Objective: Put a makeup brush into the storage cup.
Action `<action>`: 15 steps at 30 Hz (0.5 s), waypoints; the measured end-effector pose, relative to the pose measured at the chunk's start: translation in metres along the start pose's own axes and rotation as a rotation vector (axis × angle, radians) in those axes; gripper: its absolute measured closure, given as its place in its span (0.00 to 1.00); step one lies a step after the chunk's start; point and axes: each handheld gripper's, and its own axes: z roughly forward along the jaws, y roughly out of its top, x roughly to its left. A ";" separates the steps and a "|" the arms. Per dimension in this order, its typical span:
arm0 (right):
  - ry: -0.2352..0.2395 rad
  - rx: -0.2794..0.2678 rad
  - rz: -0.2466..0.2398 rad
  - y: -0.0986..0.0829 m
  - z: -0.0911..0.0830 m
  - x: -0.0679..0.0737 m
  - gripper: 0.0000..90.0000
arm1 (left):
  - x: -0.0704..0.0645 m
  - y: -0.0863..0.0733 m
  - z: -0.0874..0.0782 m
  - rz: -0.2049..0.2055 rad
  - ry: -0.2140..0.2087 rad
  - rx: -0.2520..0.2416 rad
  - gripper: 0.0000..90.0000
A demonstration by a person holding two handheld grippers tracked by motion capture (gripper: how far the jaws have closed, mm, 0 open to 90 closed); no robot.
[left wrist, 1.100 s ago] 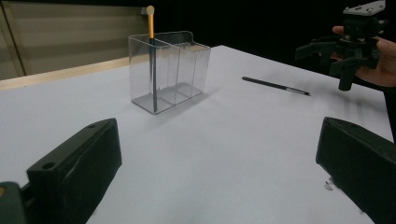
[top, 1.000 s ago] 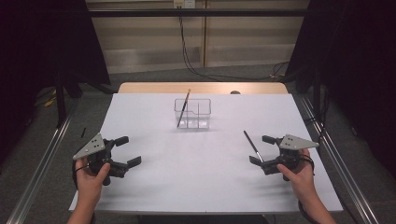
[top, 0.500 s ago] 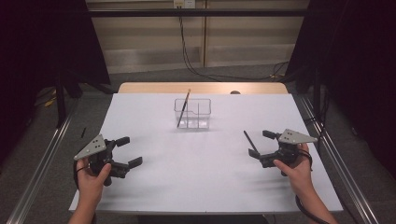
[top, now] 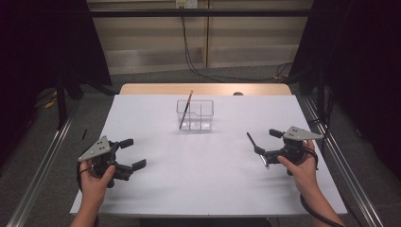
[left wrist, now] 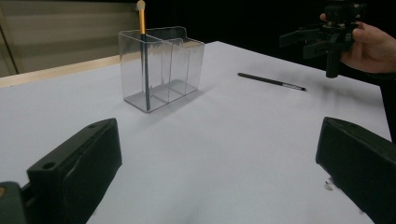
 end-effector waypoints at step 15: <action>-0.008 0.089 0.028 0.002 0.008 -0.008 0.10 | 0.001 0.000 0.001 0.001 0.004 -0.003 0.00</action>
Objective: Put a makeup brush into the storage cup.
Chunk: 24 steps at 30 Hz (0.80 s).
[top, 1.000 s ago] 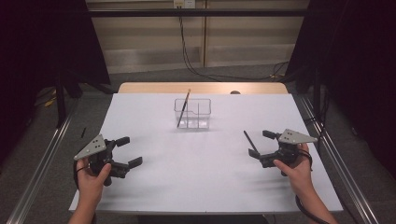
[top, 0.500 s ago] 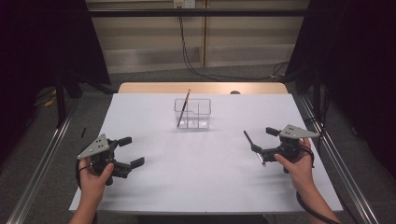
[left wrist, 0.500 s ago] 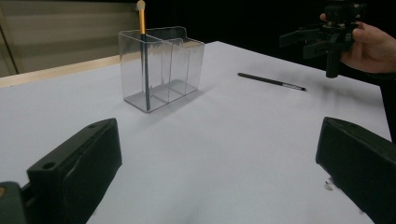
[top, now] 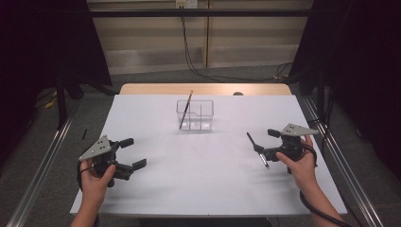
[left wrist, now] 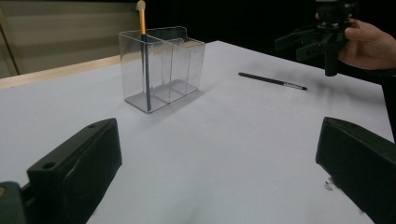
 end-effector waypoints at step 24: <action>-0.044 0.348 0.023 0.012 0.008 -0.005 0.21 | 0.001 0.001 0.003 -0.005 -0.010 -0.001 0.00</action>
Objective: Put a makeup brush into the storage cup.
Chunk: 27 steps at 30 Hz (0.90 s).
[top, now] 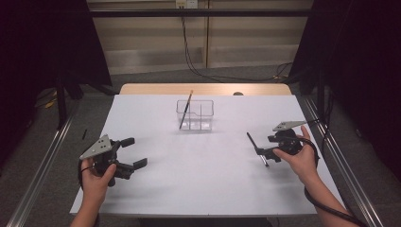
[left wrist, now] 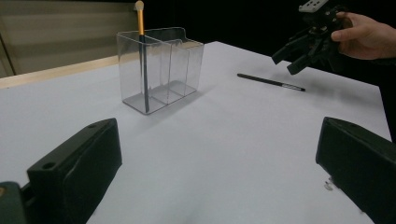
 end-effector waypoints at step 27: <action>-0.023 0.292 0.066 0.017 0.012 -0.002 0.52 | 0.001 -0.001 0.002 -0.002 -0.012 0.007 0.00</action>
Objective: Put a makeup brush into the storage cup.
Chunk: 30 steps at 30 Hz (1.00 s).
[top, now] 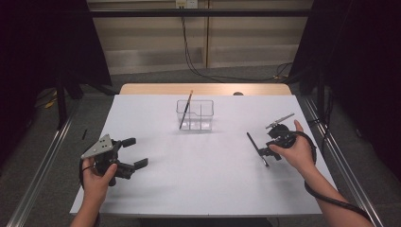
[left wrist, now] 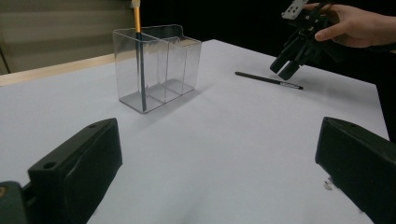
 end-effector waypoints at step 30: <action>-0.050 0.196 -0.148 0.014 0.011 0.017 0.93 | 0.003 -0.003 0.003 -0.009 -0.006 0.014 0.01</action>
